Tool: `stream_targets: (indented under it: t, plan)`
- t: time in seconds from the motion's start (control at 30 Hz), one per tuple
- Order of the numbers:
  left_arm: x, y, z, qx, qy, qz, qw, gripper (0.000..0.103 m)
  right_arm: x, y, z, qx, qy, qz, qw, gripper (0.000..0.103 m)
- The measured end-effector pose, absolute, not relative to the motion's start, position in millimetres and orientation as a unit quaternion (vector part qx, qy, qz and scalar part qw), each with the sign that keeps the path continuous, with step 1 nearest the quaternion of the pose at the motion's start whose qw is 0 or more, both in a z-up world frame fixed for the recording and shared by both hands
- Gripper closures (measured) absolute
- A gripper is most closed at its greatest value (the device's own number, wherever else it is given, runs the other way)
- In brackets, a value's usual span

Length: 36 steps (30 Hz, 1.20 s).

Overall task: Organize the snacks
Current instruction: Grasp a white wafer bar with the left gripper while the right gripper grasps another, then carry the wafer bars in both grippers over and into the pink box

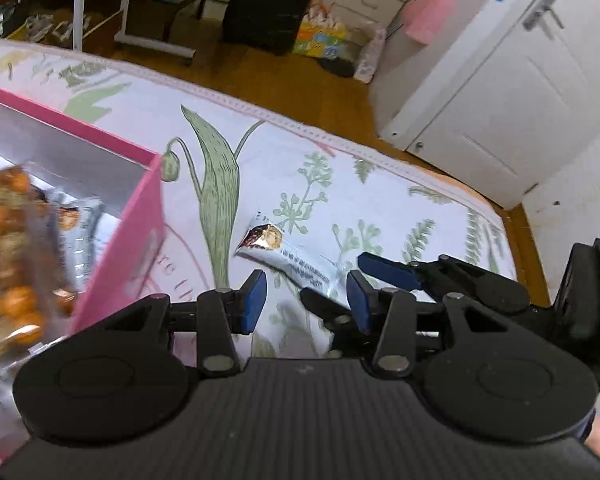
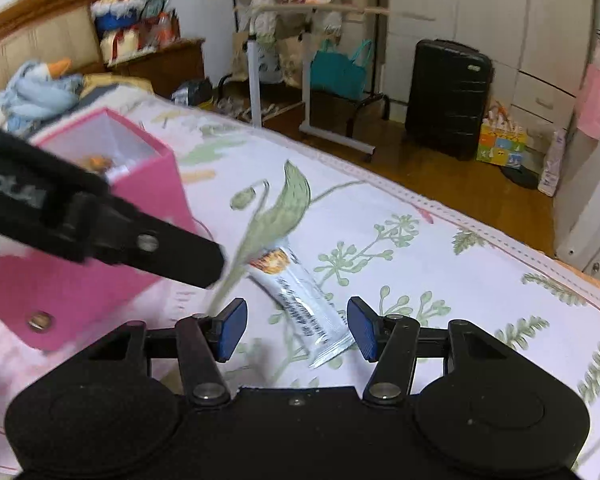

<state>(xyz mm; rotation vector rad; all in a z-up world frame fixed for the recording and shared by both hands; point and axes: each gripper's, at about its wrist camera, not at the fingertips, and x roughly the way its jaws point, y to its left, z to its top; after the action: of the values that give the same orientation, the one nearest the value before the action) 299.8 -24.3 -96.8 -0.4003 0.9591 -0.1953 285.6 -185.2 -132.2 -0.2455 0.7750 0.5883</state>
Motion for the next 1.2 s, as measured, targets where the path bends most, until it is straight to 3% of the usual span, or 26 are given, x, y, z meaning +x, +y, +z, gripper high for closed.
stream_targets:
  t: [0.3, 0.4, 0.6, 0.77, 1.2]
  plan:
    - [336, -29, -155, -0.232, 0.493, -0.075, 0.835, 0.059, 308, -186, -169, -0.121, 0.396, 0.272, 0.869, 0.038]
    - [334, -26, -162, -0.254, 0.489, -0.078, 0.831, 0.056, 298, -187, -167, -0.100, 0.407, 0.284, 0.863, 0.050]
    - [327, -24, -172, -0.263, 0.491, -0.084, 0.827, 0.058, 274, -188, -164, -0.034, 0.437, 0.280, 0.854, 0.052]
    - [321, -27, -166, -0.223, 0.500, -0.090, 0.832, 0.069, 261, -180, -161, -0.020, 0.445, 0.257, 0.857, 0.052]
    - [268, -29, -124, -0.145, 0.525, -0.128, 0.829, 0.070, 206, -173, -132, 0.032, 0.476, 0.211, 0.853, 0.053]
